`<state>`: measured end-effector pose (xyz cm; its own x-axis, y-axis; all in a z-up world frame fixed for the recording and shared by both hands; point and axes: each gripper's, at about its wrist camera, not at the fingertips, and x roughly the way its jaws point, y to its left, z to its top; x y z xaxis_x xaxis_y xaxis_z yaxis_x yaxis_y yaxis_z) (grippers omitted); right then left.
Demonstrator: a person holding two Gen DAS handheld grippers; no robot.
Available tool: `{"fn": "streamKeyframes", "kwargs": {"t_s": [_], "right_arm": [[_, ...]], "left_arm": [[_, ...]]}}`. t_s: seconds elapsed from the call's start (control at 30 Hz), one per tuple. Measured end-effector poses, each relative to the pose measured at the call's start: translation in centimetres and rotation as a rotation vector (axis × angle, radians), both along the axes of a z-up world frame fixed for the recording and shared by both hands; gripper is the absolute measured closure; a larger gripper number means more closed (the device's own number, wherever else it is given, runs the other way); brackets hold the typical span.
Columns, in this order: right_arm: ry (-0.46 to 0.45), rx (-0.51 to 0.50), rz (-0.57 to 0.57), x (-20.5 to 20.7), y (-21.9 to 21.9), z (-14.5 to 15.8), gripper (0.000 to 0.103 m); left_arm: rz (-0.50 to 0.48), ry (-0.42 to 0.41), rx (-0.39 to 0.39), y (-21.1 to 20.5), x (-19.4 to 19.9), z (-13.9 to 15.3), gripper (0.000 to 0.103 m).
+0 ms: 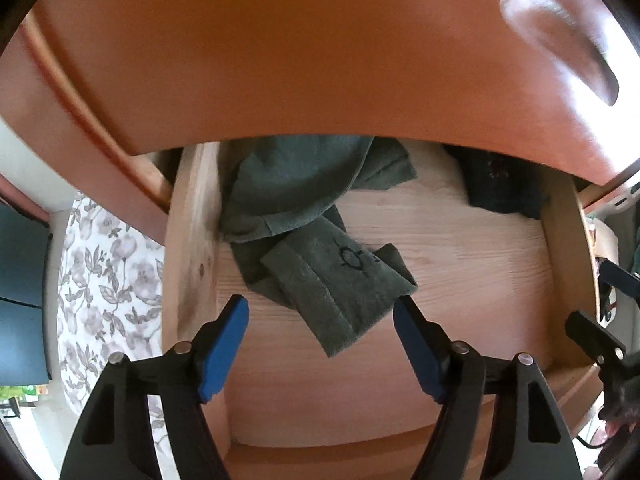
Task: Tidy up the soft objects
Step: 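Raise both grippers back into the drawer toward the grey garment, then close the left gripper on the grey sock in the drawer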
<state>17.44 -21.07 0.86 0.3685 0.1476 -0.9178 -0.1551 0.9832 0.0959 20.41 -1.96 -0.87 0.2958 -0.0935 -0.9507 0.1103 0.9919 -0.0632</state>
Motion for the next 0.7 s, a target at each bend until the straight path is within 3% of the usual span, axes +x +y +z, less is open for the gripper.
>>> {"fn": "streamKeyframes", "kwargs": {"t_s": [0.27,0.5,0.63,0.7], "right_arm": [[0.004,0.015,-0.004,-0.1,-0.2,-0.3,0.0],[0.011,0.023,-0.005,-0.4,-0.2,-0.5,0.0],[0.01,0.022,0.0,-0.5,0.1,-0.6,0.0],[0.011,0.024,0.001,-0.6,0.1,-0.5,0.0]], "left_arm": [[0.086,0.066,-0.084,0.9,2.0,-1.2,0.027],[0.116,0.088,-0.024,0.8,3.3,-1.9,0.029],[0.113,0.081,0.019,0.6,3.8,-1.8,0.044],[0.1,0.086,0.005,0.5,3.9,-2.0,0.065]]}}
